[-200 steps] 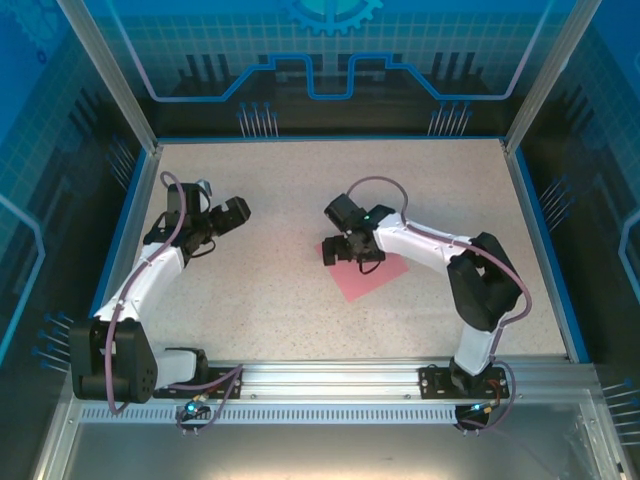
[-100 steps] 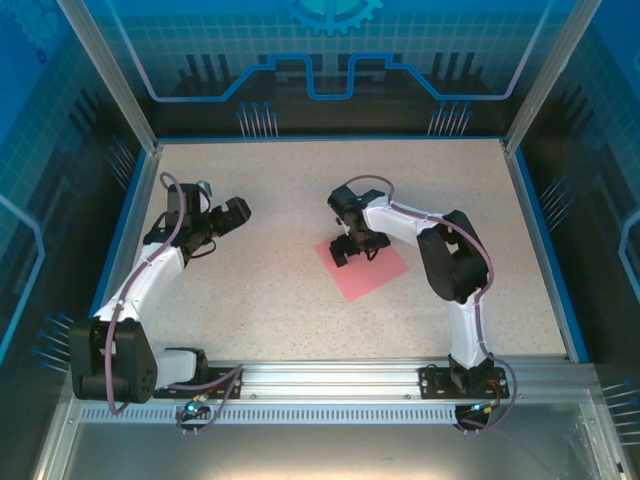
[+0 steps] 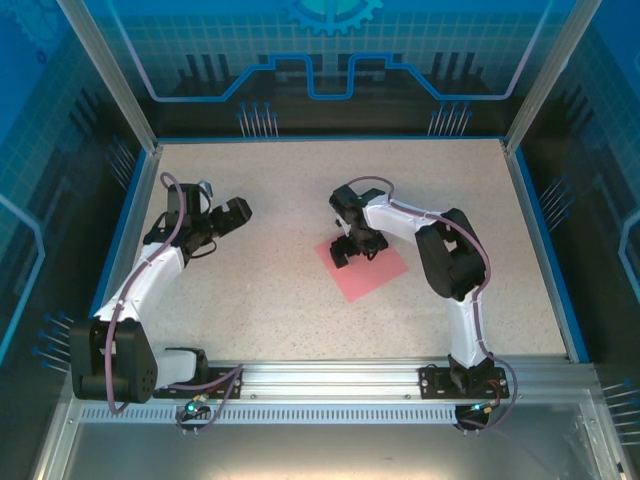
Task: Fold a paper plane with a square sheet of paper (pick it up from the middle)
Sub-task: Fold the square sheet of paper in half at the center of the table.
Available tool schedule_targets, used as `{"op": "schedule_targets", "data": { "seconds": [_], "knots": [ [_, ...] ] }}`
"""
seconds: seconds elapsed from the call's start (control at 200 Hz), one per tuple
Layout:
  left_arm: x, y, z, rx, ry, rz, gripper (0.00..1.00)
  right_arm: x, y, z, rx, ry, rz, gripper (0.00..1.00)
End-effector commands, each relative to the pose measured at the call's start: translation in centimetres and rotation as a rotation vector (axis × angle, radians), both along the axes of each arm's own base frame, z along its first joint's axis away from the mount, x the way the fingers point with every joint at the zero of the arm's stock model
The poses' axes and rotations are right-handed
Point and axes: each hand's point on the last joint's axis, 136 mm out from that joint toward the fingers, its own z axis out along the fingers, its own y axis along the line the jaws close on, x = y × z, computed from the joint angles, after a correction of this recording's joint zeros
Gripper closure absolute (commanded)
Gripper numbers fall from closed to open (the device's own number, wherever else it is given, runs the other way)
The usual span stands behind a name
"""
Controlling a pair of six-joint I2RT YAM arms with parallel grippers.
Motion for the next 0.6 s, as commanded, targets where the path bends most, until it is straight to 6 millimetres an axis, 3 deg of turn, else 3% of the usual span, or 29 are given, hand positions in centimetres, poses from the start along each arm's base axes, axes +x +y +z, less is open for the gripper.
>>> {"op": "schedule_targets", "data": {
  "seconds": [0.0, 0.21, 0.325, 0.47, 0.595],
  "knots": [
    [0.1, -0.7, 0.4, -0.022, 0.01, -0.019, 0.02, -1.9, -3.5, -3.9, -0.148, 0.112, -0.029, 0.1],
    [0.1, -0.9, 0.2, -0.036, 0.016, -0.02, 0.01, -1.8, -3.5, -4.5, -0.151, 0.113, -0.035, 0.19],
    [-0.1, -1.1, 0.1, -0.051, 0.023, -0.024, 0.01, -1.5, -2.8, -3.6, -0.111, 0.095, -0.046, 0.27],
    [-0.4, -1.8, -0.4, -0.103, 0.037, -0.035, 0.01, -0.9, 0.1, 0.0, 0.073, 0.05, -0.074, 0.53],
    [-0.8, -3.1, -1.2, -0.162, 0.056, -0.052, 0.01, -1.1, 4.8, 4.9, 0.385, 0.035, -0.088, 0.69]
  ]
}}
